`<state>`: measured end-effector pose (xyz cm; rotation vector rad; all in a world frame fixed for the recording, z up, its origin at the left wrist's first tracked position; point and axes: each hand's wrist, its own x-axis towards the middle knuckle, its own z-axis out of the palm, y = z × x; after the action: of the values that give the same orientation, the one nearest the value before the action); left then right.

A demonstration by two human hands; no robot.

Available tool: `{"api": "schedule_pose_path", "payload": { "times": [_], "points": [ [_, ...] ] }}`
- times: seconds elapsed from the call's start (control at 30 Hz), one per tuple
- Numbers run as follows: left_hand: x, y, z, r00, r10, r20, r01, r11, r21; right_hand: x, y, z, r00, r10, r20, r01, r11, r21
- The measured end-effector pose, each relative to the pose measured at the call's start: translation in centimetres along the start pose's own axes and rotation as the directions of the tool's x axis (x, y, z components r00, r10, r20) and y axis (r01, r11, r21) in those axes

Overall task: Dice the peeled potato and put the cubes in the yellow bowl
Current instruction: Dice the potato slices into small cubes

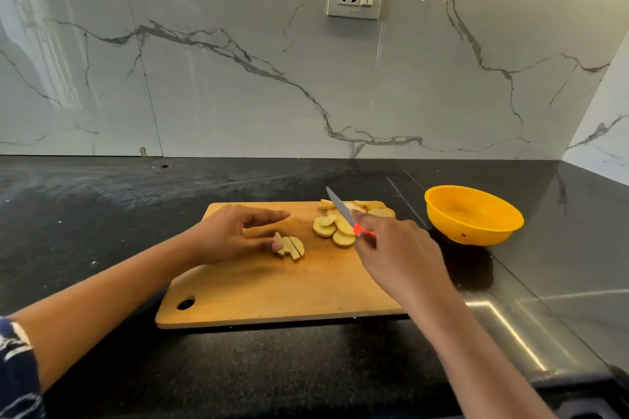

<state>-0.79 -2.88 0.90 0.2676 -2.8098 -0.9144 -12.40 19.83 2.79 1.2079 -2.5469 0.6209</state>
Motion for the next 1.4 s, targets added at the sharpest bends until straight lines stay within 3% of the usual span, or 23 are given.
{"api": "schedule_pose_path", "payload": {
  "times": [0.07,0.1,0.37,0.53,0.83,1.0,1.1,1.23,1.4],
  "points": [
    [0.2,0.1,0.8,0.996,-0.048,0.078,0.032,0.98,0.198,0.6,-0.2,1.1,0.999,0.005,-0.045,-0.003,0.999,0.034],
    [0.2,0.1,1.1,0.994,-0.047,0.096,0.025,0.975,0.219,0.8,-0.2,1.6,0.998,0.007,-0.055,-0.004,0.999,0.05],
    [-0.3,0.0,1.6,1.0,-0.008,0.013,0.007,0.996,0.091,0.7,0.0,2.6,0.998,0.003,-0.07,0.003,0.997,0.079],
    [-0.4,0.6,2.3,0.999,0.0,-0.046,0.008,0.985,0.171,0.8,-0.3,3.0,0.999,0.003,-0.032,0.0,0.995,0.097],
    [0.7,0.8,1.2,0.994,0.009,0.113,-0.027,0.987,0.159,0.4,0.3,3.1,1.0,-0.005,-0.02,0.007,0.994,0.107],
    [2.2,0.6,-1.0,0.945,0.079,0.318,-0.115,0.989,0.095,0.5,0.4,3.2,1.0,-0.009,-0.024,0.011,0.995,0.099],
    [3.2,0.6,-1.3,0.928,0.108,0.356,-0.154,0.983,0.104,0.5,0.6,3.3,0.999,0.0,-0.032,0.003,0.996,0.087],
    [3.0,0.4,-1.0,0.955,0.151,0.254,-0.178,0.98,0.087,0.5,0.6,3.2,1.0,0.008,-0.026,-0.006,0.997,0.083],
    [1.0,0.3,0.7,0.991,0.134,-0.026,-0.126,0.974,0.186,0.3,0.2,3.2,1.0,-0.004,-0.016,0.006,0.995,0.097]
  ]
}}
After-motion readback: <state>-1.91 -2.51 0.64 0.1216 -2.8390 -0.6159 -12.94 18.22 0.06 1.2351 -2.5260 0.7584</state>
